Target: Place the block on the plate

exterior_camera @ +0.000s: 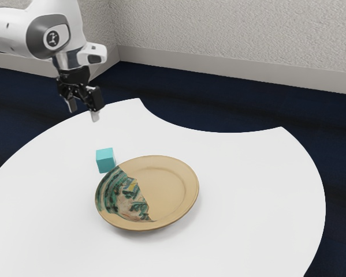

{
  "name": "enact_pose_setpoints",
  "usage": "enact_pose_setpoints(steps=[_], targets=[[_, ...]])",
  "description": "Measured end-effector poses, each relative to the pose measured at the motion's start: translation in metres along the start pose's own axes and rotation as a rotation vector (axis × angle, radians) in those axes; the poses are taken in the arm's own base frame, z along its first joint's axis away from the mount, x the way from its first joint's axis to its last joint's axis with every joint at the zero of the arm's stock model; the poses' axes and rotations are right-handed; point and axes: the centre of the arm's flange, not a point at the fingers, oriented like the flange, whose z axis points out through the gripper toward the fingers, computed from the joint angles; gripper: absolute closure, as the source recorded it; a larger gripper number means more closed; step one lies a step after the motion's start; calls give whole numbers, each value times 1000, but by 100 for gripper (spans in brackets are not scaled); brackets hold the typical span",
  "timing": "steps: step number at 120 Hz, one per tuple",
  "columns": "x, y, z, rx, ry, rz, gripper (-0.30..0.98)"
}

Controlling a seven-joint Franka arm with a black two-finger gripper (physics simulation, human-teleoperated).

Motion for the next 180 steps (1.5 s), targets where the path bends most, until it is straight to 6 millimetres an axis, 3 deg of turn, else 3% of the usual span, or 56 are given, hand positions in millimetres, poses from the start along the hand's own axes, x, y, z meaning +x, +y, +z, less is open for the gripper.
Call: enact_pose_setpoints(steps=[17,41,55,68,84,99,116,157,180], targets=[[7,7,10,-3,-14,33,0],[43,10,74,8,-78,19,0],[75,13,111,7,-99,-56,0],[89,-9,141,3,-89,-180,0],[89,-44,161,-8,-74,-356,0],[93,-75,198,-6,-73,-499,0],[99,-92,232,-27,-58,-637,0],[114,-118,259,-39,-16,-841,0],[117,-121,280,-35,-13,-879,0]])
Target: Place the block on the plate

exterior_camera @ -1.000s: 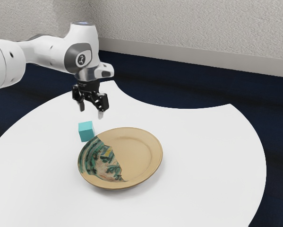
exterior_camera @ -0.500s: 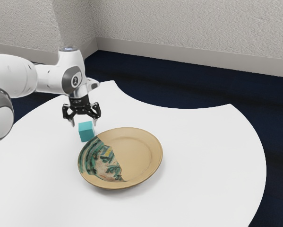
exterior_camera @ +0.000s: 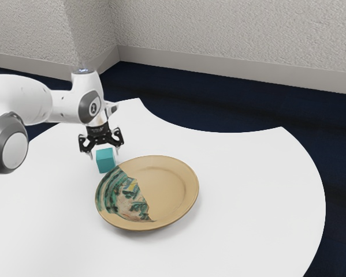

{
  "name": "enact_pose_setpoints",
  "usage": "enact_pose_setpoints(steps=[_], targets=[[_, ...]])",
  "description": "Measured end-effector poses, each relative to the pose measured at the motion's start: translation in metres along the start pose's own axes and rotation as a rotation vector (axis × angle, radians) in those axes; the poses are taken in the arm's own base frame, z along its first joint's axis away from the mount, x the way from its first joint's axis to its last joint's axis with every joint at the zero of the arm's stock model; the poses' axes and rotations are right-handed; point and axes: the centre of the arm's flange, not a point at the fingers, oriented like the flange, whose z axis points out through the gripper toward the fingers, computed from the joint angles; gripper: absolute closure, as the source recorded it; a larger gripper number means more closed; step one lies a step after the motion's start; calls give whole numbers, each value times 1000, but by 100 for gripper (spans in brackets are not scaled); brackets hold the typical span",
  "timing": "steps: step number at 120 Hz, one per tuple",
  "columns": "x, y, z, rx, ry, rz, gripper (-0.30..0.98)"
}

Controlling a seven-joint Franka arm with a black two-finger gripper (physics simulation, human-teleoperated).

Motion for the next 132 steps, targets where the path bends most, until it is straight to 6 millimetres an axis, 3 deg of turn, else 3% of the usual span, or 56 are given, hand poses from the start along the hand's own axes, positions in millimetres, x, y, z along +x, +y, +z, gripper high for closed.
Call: enact_pose_setpoints(steps=[42,72,89,110,132], targets=[[17,-2,23,5,8,-34,1],[17,-1,27,10,7,-48,22],[16,-1,25,8,10,-52,27],[17,-1,8,-6,26,-60,29],[-4,16,-42,-50,57,-32,29]])
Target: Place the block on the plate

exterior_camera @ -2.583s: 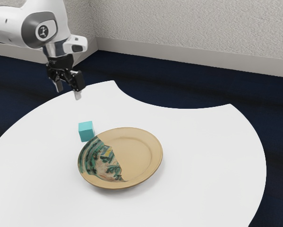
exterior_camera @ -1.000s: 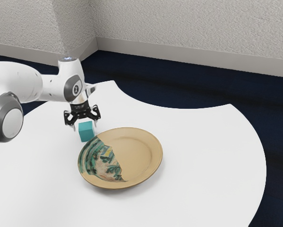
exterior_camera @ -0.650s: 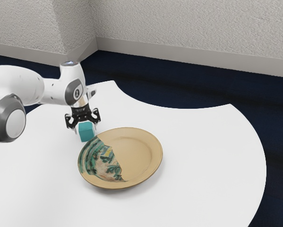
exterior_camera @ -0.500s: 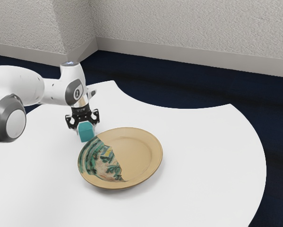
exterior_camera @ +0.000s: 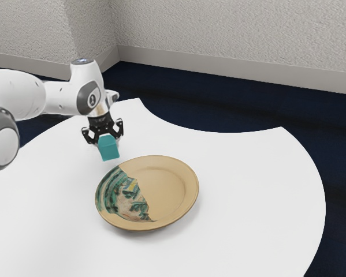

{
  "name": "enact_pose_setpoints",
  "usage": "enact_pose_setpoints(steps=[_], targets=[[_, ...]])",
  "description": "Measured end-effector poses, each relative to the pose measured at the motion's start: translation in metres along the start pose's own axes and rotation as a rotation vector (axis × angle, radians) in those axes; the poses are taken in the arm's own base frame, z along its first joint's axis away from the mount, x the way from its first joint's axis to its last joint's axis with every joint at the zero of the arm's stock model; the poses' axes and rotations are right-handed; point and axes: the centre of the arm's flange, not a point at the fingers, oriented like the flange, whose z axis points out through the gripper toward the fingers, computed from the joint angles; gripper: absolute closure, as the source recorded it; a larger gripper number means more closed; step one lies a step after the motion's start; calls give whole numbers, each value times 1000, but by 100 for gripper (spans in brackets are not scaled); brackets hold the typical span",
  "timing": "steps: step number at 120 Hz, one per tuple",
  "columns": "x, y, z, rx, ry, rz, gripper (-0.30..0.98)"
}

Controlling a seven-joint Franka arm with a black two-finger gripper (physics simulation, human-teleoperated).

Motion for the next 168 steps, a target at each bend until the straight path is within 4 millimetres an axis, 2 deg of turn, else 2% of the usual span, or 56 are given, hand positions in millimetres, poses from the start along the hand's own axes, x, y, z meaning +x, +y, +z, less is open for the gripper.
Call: enact_pose_setpoints(steps=[9,23,32,42,62,81,89,97,104,116,127,155,168], targets=[[-27,20,-21,-16,2,42,29],[-87,61,-49,-39,-3,140,29],[-128,82,-50,-39,-26,204,29],[-159,94,-39,-29,-61,249,29],[-178,101,-16,-3,-99,275,26],[-181,103,-13,0,-104,279,13],[-181,104,-39,-28,-81,285,9],[-185,102,-79,-60,-56,300,7],[-187,96,-111,-64,-35,331,5],[-192,84,-151,-57,-16,414,3],[-192,79,-183,-50,-12,506,2],[-176,68,-267,-44,-5,684,1],[-170,57,-288,-30,-23,738,0]])
